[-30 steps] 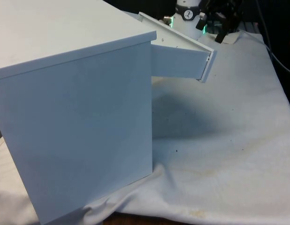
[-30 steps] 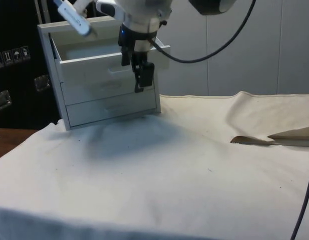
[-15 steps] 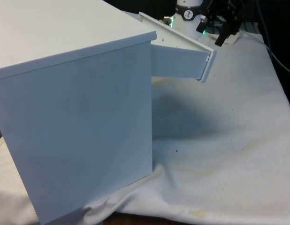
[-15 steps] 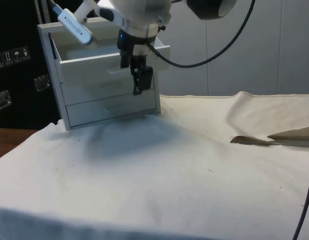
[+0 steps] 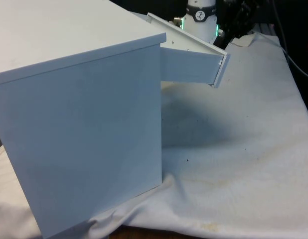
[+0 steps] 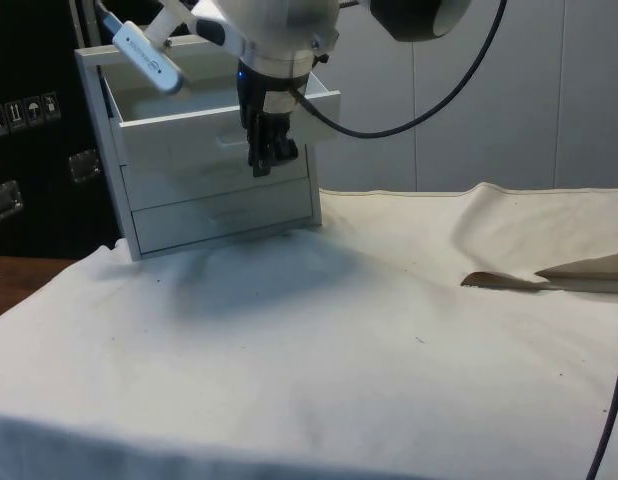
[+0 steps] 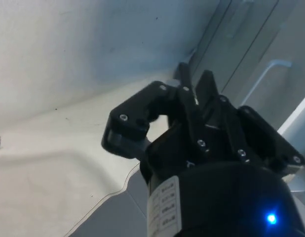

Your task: Open the drawer, then close it.

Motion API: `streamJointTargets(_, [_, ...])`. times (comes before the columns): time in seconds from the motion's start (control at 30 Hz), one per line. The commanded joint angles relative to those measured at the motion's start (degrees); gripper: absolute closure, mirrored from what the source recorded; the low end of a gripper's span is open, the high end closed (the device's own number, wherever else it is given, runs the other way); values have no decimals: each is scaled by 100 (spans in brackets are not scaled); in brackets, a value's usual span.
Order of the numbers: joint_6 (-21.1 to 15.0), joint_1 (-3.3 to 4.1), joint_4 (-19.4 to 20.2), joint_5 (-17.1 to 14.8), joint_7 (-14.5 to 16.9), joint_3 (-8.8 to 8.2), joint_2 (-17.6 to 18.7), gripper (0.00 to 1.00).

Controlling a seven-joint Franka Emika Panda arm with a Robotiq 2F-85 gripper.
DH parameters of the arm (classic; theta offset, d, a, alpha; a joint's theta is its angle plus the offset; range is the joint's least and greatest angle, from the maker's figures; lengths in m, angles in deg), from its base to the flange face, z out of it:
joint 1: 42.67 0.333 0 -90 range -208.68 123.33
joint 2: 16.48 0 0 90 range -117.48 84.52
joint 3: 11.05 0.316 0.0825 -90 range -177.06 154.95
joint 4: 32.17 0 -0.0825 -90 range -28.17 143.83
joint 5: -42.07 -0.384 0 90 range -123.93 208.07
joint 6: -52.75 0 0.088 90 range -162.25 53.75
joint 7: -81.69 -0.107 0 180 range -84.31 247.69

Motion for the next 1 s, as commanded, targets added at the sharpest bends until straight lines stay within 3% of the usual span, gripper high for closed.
streamJointTargets(0.0, [-34, -6, -11, 0, -6, -6, 23, 87])
streamJointTargets(0.03, [-40, -23, -29, 17, 17, -29, 23, 97])
streamJointTargets(0.07, [0, 0, 0, 0, 0, 0, 0, 100])
streamJointTargets(0.1, [-46, -40, -46, 34, 34, -46, 29, 100])
streamJointTargets(0.17, [-52, -52, -80, 52, 69, -97, 40, 100])
streamJointTargets(0.3, [-74, -57, -160, 69, 155, -223, 86, 100])
streamJointTargets(0.33, [-6, -29, -149, 6, 172, -229, 69, 100])
streamJointTargets(0.37, [-86, -69, -206, 74, 201, -275, 115, 100])
streamJointTargets(0.47, [-132, -86, -275, 74, 269, -367, 172, 100])
streamJointTargets(0.6, [-218, -97, -384, 63, 378, -533, 275, 100])
streamJointTargets(0.63, [-126, -63, -344, 11, 350, -487, 235, 100])
streamJointTargets(0.7, [-258, -109, -435, 57, 424, -602, 321, 100])
streamJointTargets(0.9, [-327, -126, -573, 23, 602, -802, 401, 100])
streamJointTargets(0.93, [-264, -92, -561, 11, 556, -785, 401, 100])
streamJointTargets(0.97, [-327, -132, -584, 17, 630, -825, 395, 100])
